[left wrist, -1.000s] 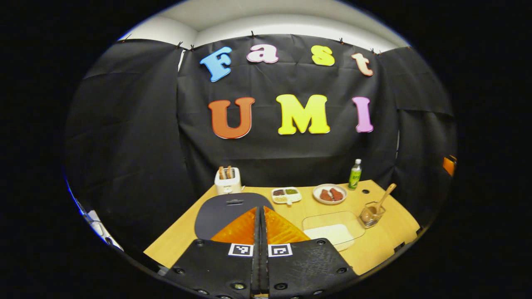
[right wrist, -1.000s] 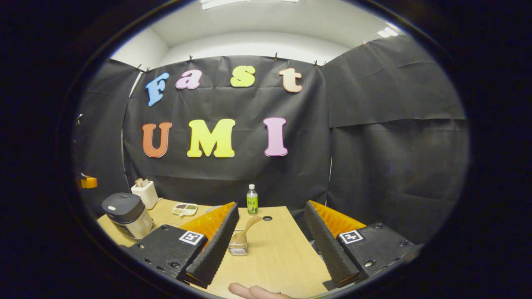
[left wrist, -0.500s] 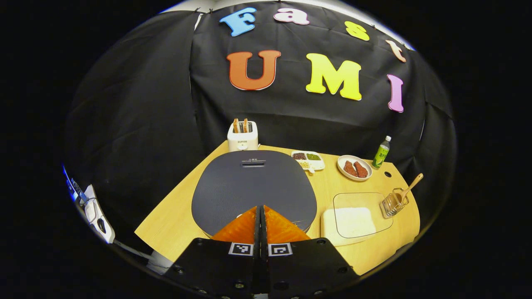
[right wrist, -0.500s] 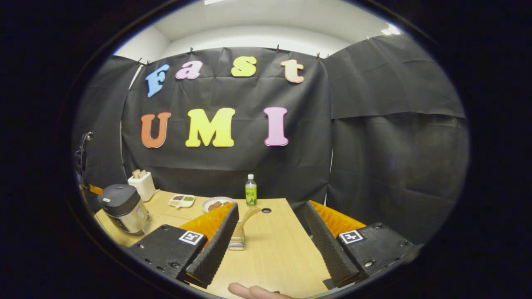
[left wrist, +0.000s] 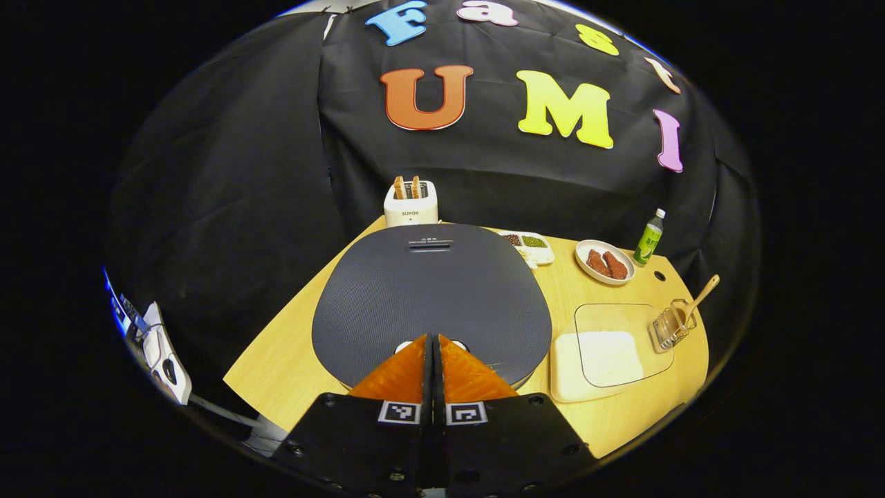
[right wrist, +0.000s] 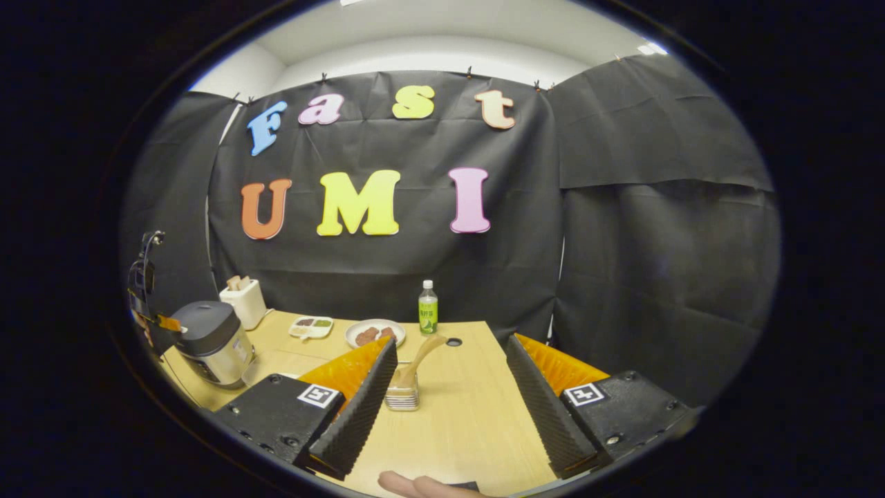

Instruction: Close the left gripper, press the button to open the rice cooker; take a wooden spoon from the chopstick holder with the right hand, scoop a spoonful of rice and pour it into the rice cooker, then put the wooden spoon back into the chopstick holder.

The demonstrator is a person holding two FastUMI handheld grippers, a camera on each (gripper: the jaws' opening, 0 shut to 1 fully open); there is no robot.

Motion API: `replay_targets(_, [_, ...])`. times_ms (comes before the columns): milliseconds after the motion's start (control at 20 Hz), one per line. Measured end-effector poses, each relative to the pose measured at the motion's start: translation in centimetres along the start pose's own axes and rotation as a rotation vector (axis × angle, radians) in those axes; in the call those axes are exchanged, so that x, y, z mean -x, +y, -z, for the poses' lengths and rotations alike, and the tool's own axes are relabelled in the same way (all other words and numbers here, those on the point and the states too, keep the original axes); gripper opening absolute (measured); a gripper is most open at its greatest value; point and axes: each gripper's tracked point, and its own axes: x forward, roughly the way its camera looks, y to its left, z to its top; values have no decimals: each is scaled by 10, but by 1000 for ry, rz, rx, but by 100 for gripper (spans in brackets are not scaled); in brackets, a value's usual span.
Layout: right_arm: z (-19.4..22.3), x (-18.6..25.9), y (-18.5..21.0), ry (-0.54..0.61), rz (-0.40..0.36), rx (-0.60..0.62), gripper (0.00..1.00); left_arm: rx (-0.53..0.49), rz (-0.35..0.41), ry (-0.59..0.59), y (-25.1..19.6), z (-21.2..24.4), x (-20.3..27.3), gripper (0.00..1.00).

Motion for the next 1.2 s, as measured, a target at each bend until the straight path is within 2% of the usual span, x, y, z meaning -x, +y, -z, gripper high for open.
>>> replay_targets(50, [5,2,7,19,-24,-5,100,13,0,-11,-2,0,2,0])
replay_targets(150, [8,6,16,36,-59,-8,100,30,9,-6,-1,0,3,0])
replay_targets(250, [5,7,14,27,-52,12,100,47,22,-2,0,-1,2,0])
replay_targets(400, [2,8,9,6,-31,41,100,146,49,-29,-4,-9,10,1])
replay_targets(500, [5,5,7,4,-14,53,100,156,46,-112,-1,-33,33,0])
replay_targets(750, [15,-10,12,8,-13,59,100,48,-31,-311,-1,-56,111,98])
replay_targets(950, [30,-38,24,18,-34,44,100,42,35,-397,-20,-54,146,95])
replay_targets(1200, [49,-90,32,36,-43,-10,100,32,44,-478,-16,-42,175,95])
